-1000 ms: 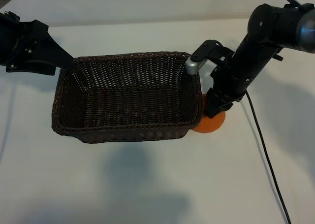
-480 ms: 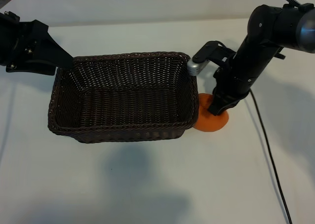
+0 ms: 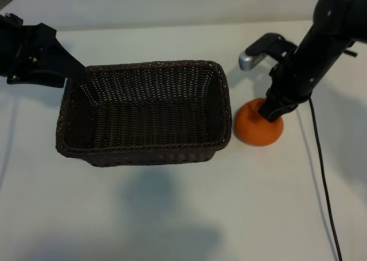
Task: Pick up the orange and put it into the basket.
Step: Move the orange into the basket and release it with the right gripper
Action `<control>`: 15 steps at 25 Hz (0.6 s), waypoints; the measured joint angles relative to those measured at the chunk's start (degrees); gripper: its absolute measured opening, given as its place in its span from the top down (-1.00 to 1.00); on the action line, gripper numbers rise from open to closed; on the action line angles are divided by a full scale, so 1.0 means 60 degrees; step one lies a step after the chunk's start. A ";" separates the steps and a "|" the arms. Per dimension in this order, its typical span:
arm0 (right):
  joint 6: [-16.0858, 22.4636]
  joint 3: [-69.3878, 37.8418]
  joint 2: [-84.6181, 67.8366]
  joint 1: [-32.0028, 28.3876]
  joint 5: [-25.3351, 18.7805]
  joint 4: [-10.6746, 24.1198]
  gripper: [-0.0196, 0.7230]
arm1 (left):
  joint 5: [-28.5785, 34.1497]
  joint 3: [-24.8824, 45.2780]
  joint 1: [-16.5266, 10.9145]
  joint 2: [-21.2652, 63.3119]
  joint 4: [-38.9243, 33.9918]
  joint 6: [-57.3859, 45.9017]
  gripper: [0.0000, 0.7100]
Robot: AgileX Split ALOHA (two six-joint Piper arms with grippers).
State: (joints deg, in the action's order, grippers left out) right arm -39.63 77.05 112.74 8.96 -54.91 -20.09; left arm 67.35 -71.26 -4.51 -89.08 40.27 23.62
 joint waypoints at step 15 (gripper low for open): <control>0.1217 0.1243 -0.1938 -0.0033 -0.2267 -0.0262 0.84 | 0.0000 0.0000 0.0000 0.0000 0.0000 0.0022 -0.48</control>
State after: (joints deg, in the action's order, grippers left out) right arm -32.33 84.51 101.11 8.76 -68.51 -21.67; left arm 67.35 -71.26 -4.51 -89.08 40.27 23.75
